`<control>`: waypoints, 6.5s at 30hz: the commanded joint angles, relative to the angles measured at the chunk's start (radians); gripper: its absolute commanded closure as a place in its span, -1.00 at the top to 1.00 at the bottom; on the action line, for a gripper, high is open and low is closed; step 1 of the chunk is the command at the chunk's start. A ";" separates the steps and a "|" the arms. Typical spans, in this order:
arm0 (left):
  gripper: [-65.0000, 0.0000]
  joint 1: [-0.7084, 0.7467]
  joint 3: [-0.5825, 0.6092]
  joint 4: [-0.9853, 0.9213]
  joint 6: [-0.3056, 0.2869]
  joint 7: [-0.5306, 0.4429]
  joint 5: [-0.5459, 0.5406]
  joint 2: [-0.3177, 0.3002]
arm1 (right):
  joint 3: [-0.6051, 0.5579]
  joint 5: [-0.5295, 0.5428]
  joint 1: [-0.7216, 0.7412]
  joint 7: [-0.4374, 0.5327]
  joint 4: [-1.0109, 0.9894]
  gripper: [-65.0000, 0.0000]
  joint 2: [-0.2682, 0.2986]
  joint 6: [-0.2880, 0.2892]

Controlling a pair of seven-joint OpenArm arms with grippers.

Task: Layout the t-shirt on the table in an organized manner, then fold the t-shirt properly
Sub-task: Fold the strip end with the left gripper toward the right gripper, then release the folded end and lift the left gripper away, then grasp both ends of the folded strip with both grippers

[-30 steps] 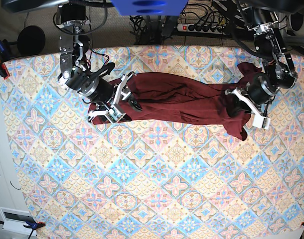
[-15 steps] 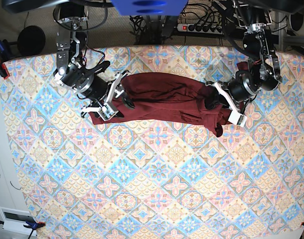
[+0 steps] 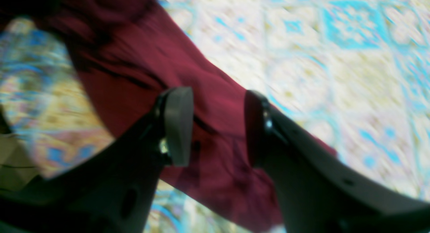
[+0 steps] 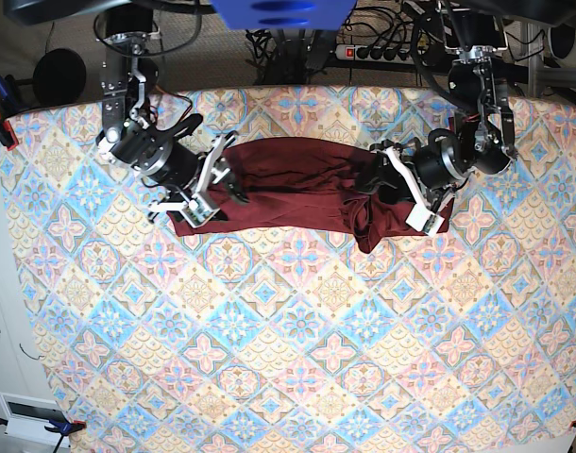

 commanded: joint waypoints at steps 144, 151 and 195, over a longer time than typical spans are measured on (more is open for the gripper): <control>-0.08 0.059 -0.224 0.140 -0.003 -0.146 -0.069 0.075 | 0.291 0.158 0.164 -0.205 -0.234 -0.03 0.058 -0.002; -0.08 0.059 -0.224 0.138 -0.003 -0.146 -0.067 0.075 | 0.293 0.161 0.246 -0.280 -0.406 -0.03 0.075 -0.002; -0.08 0.058 -0.224 0.098 -0.003 -0.151 -0.070 0.075 | 0.285 0.345 0.212 -0.274 -0.680 -0.04 -0.103 -0.002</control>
